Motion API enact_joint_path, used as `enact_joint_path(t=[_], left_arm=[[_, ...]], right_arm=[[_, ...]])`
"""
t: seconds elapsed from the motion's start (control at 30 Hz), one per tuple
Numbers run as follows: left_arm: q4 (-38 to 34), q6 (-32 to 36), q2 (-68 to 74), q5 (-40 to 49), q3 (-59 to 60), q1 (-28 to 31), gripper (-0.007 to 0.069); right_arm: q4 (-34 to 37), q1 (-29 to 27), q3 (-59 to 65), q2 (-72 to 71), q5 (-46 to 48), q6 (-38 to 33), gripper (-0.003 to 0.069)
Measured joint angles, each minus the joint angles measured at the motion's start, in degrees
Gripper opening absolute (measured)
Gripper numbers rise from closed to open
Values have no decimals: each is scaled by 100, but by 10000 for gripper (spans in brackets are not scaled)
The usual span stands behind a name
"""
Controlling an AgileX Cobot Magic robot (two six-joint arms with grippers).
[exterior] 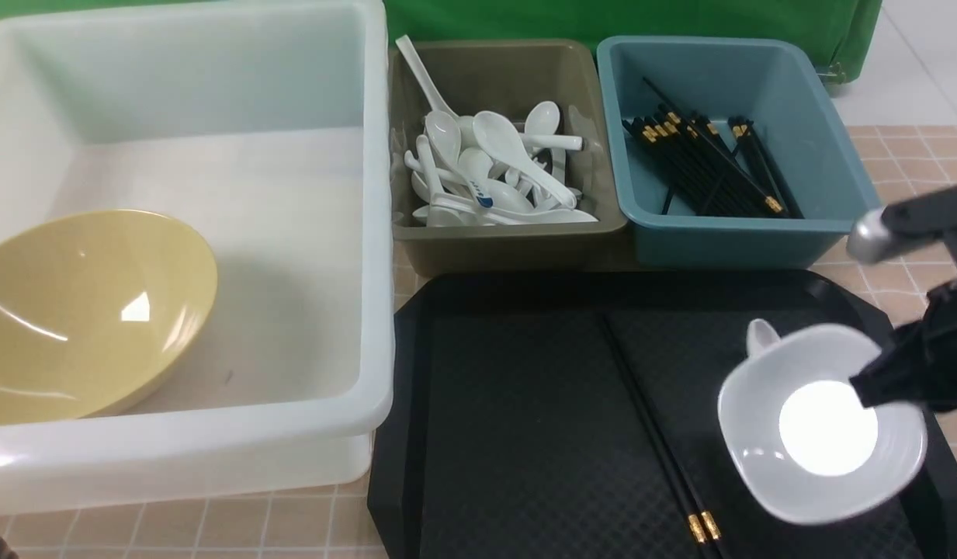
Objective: On brown table put chopsticks spoon bowls plates into blue grey white boxes.
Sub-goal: 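Reach for and grasp the small white dish on the black tray, then place the white bowl into the white bin on top of the stacked bowls with the right gripper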
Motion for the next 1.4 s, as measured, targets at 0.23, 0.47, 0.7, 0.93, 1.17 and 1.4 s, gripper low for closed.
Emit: enact_joint_path(t=[0.23,0.47,0.7,0.93,1.17,1.4], left_arm=[[7,-13,0,-27,0,0,59],[7,-137,0,-107,0,0,59],[10,-156,0,-107,0,0,59],[10,-184,0,-102,0,0,59],[57,-208,0,-97,0,0,59],[120,-221,-2,-99,14,0,59]], right_arm=[[2694,315,-910,-42,46,-1586,76],[3853,2178,-2709,1149,-1019,-2607,76],[2211,3097,-5018,3334,-817,-1329,76],[237,3456,-7541,5160,596,190,76],[-109,3828,-8959,6356,1393,374,79],[-156,4007,-9033,6590,1642,374,131]])
